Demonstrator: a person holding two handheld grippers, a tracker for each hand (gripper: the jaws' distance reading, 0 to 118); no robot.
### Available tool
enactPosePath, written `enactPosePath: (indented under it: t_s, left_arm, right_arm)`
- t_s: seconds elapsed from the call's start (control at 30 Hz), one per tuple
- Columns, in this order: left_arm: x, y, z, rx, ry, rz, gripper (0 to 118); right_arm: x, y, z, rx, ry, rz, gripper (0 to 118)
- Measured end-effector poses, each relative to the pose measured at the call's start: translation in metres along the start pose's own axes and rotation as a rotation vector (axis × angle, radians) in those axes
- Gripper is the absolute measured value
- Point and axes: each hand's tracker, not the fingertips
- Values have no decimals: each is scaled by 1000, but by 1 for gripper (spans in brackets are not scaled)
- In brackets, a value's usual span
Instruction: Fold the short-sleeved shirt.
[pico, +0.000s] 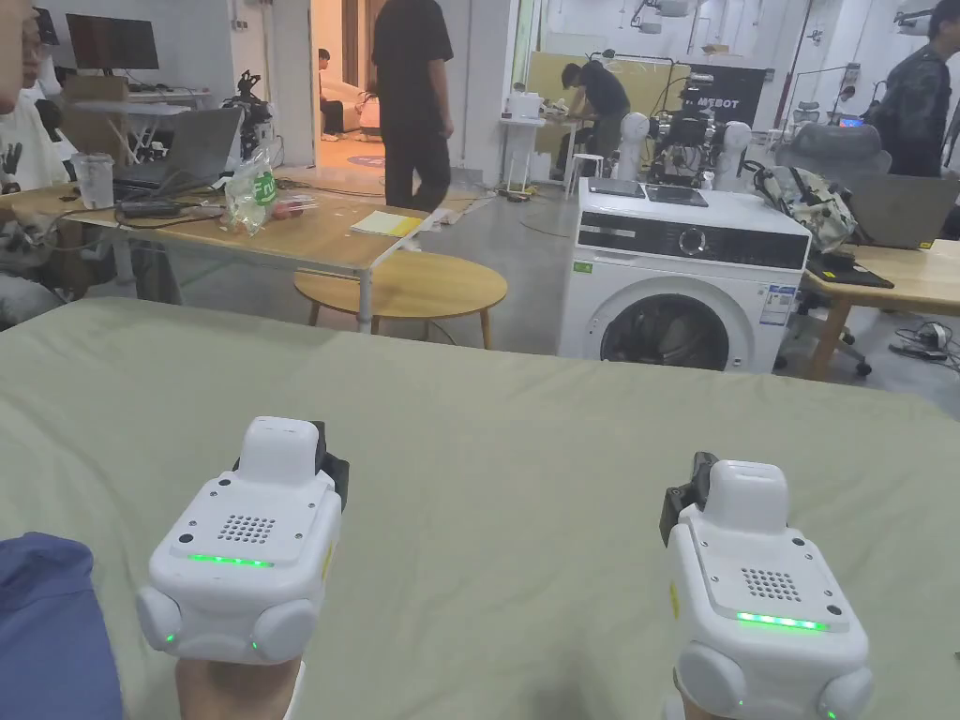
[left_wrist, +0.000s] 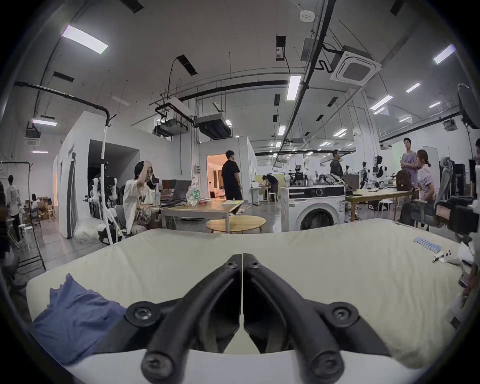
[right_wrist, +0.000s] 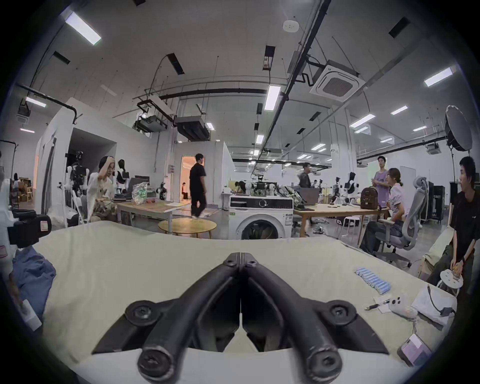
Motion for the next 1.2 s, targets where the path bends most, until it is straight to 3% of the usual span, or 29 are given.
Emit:
enactPosePath:
  t_s: [0.2,0.4,0.57,0.8,0.83,0.87,0.9,0.93,1.0,1.2]
  left_arm:
    - [-34,4,9,-59,34,7,0]
    - [-115,9,40,-128,180,64,0]
    - [-180,12,65,-281,285,30,0]
    - [-264,-14,77,-625,217,213,0]
    - [-272,-19,77,-671,203,241,11]
    - [-281,-27,75,-726,182,269,43]
    - [-288,-35,73,-775,162,298,61]
    - [-294,-41,72,-789,126,335,56]
    - [-298,-55,64,-864,139,334,64]
    - [-311,-112,24,-1058,215,318,70]
  right_arm:
    - [-29,5,-5,-24,47,-7,0]
    - [-103,13,-5,-27,150,-2,0]
    - [-165,12,-1,-46,256,4,0]
    - [-210,-1,3,-89,356,30,0]
    - [-212,-3,4,-93,365,33,0]
    - [-214,-5,3,-98,374,36,0]
    - [-215,-8,3,-100,378,40,0]
    - [-216,-9,3,-104,380,46,0]
    - [-216,-12,1,-114,382,59,0]
    - [-204,-20,-3,-145,356,75,0]
